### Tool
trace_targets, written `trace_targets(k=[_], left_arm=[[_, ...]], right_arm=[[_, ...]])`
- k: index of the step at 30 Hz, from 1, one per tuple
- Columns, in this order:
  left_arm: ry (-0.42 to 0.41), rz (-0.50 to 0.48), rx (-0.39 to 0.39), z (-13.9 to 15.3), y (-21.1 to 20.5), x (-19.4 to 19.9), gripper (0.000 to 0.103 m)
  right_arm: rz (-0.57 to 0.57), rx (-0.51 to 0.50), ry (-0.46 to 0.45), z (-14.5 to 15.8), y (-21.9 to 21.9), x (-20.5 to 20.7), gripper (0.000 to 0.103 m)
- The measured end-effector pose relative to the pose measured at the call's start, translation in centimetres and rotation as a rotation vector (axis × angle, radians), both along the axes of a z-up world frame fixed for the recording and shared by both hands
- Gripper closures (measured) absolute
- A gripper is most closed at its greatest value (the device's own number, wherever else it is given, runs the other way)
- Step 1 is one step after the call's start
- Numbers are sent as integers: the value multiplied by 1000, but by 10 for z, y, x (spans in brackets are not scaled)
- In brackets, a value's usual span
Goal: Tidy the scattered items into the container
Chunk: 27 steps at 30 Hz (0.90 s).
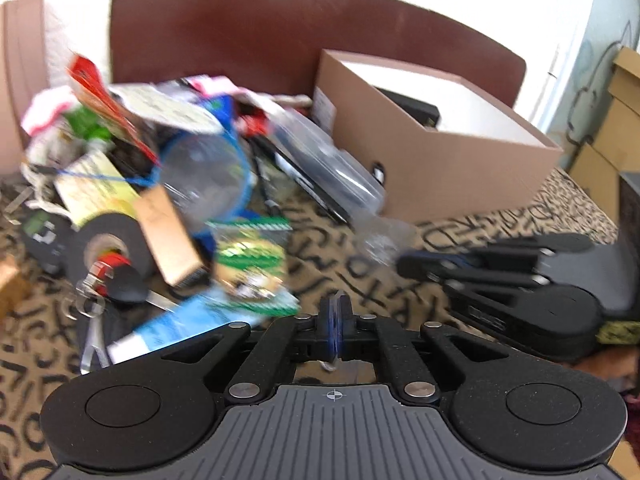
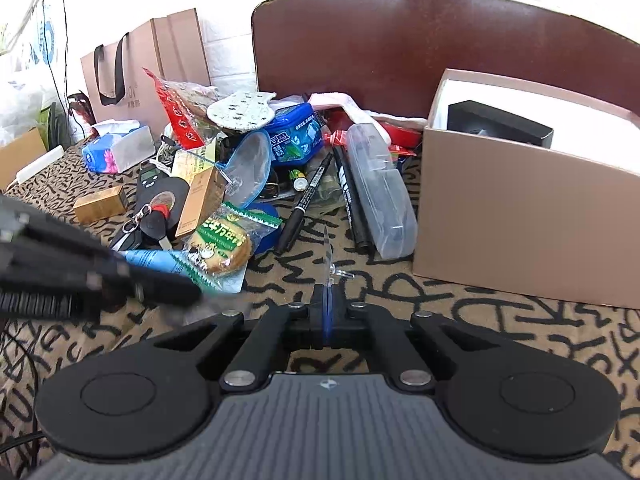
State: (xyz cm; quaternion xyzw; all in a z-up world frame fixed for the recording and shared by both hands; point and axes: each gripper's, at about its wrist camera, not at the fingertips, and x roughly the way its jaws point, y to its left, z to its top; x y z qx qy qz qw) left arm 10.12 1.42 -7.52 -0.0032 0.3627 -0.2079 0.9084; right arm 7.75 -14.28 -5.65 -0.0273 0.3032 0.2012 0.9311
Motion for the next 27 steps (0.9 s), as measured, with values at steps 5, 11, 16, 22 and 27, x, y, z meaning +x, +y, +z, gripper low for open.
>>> trace_targets(k=[5,11,16,22,27], left_arm=[[-31,-16,26,7,-4,-4,103],[-1,-43,71,-7,-18,-2,103],[17,-39,81,-15,-19,0,86],[43,-34,96,-24,-19,1,80],[58,-42,94,-26,-17,3,88]], right_arm=[[-1,-34,33,-1,-4,-9,103],[-22,-20,54,-11,-3,-10,101],[-23,-23,53,-13,-1,-6,98],[-24,-21,36,-12,-1,-2,85],[-22,-18,29,-11,1,3,84]])
